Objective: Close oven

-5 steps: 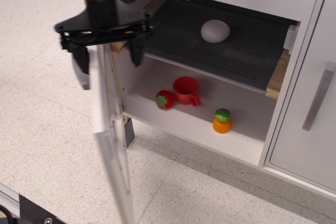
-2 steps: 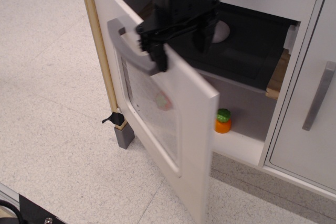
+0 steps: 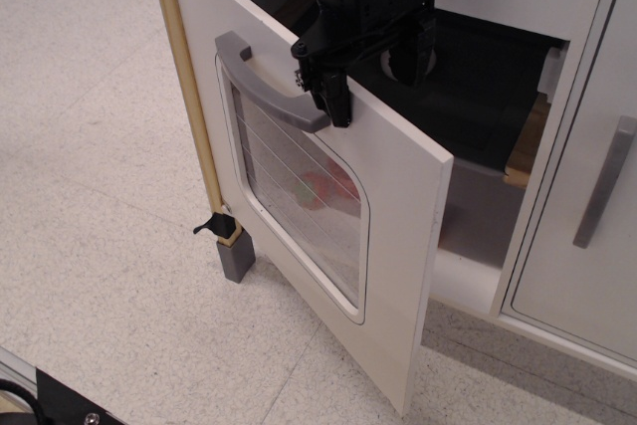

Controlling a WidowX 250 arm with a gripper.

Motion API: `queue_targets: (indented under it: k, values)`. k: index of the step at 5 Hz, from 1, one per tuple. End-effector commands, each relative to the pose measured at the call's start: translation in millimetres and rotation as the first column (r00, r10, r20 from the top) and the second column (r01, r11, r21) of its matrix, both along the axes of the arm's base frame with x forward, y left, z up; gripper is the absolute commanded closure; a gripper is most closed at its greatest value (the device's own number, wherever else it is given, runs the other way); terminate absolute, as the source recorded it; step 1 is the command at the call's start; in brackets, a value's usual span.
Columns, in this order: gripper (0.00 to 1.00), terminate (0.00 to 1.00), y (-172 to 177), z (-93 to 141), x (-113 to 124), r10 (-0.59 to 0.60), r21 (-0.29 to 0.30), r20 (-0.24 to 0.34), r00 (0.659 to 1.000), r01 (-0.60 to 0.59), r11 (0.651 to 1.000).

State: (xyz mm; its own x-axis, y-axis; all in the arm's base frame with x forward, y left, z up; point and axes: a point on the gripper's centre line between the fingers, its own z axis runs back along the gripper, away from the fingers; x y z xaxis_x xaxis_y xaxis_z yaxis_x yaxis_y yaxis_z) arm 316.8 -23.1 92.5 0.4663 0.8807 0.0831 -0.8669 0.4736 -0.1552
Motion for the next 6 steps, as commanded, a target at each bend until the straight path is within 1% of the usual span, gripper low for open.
queue_targets:
  k: [1,2,3,4,5,6]
  values:
    - [0.00,0.00,4.4,65.3,-31.9,-0.260,0.039,0.044,0.965,0.259,0.965]
    - [0.00,0.00,10.8,46.6,-55.6,-0.449,0.158,-0.049,0.892,0.451,0.878]
    - [0.00,0.00,23.1,13.3,-69.8,-0.551,0.210,-0.132,0.824,0.567,0.797]
    - [0.00,0.00,25.9,-16.6,-66.2,-0.655,0.198,-0.157,0.739,0.673,0.712]
    - [0.00,0.00,11.9,-31.4,-52.1,-0.727,0.212,-0.115,0.677,0.732,0.648]
    - [0.00,0.00,0.2,-35.3,-37.5,-0.760,0.183,-0.060,0.647,0.756,0.629]
